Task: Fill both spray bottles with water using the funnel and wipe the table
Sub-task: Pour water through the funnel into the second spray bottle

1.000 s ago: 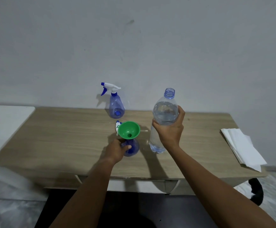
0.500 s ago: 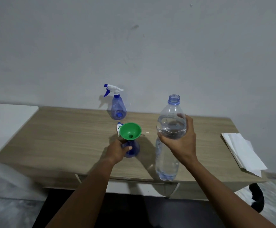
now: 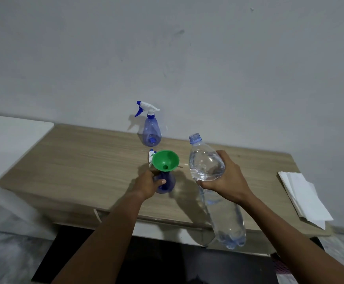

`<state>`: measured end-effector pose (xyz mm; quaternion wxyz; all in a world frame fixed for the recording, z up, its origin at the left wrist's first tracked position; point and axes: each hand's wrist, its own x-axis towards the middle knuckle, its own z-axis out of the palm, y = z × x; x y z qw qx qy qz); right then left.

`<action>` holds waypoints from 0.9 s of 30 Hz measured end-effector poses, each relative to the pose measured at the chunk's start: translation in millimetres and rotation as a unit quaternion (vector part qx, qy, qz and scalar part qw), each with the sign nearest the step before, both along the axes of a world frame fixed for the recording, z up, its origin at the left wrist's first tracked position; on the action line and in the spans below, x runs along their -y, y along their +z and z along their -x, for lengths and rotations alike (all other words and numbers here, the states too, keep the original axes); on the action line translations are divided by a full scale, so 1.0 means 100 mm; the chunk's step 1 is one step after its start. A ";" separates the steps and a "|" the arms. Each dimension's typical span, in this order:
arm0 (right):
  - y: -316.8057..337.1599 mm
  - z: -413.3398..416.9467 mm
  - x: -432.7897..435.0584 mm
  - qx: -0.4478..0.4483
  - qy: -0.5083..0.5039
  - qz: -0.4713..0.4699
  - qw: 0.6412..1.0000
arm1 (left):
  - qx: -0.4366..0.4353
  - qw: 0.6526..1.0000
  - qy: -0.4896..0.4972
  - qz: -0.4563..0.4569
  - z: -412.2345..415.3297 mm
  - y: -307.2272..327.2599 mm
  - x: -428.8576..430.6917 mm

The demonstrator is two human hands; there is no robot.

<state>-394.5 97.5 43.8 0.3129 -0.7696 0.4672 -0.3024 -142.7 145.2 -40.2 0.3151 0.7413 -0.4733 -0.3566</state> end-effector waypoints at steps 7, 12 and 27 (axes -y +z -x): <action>0.05 -0.03 0.06 -0.041 0.052 -0.042 0.997 | 0.014 1.000 -0.001 -0.003 0.00 0.01 0.00; 0.06 -0.05 0.13 -0.091 0.086 -0.066 0.990 | 0.019 1.000 0.002 -0.005 -0.01 0.00 0.00; 0.19 -0.11 0.24 -0.174 0.137 -0.107 0.969 | 0.032 0.999 -0.004 -0.012 -0.03 -0.01 0.01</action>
